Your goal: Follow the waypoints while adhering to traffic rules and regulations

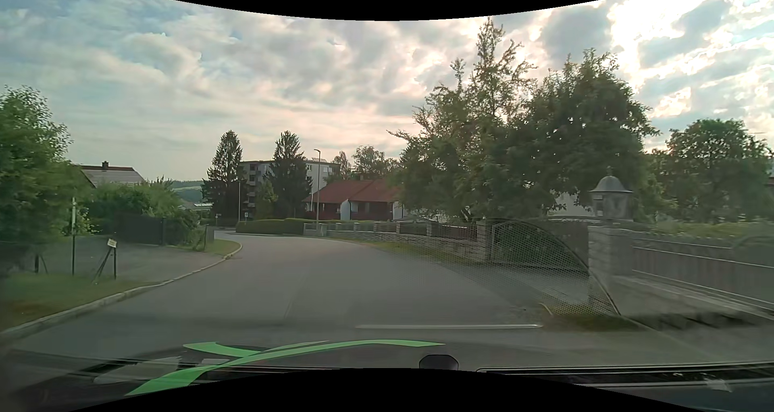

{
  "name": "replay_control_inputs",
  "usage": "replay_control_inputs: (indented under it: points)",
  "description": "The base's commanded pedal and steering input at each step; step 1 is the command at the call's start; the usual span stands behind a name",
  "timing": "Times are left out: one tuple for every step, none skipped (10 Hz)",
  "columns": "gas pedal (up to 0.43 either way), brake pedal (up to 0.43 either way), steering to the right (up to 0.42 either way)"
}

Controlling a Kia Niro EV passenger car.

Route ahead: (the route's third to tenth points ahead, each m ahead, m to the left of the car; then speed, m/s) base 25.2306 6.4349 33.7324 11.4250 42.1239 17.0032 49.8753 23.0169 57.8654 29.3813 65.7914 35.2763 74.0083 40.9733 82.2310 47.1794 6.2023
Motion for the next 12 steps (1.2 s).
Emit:
replay_control_inputs:
  points:
    - [0.067,0.000,-0.081]
    - [0.067,0.000,-0.083]
    - [0.087,0.000,-0.078]
    - [0.098,0.000,-0.072]
    - [0.130,0.000,-0.069]
    - [0.130,0.000,-0.068]
    - [0.130,0.000,-0.068]
    - [0.110,0.000,-0.078]
    - [0.098,0.000,-0.086]
    - [0.087,0.000,-0.087]
    - [0.087,0.000,-0.082]
    - [0.087,0.000,-0.079]
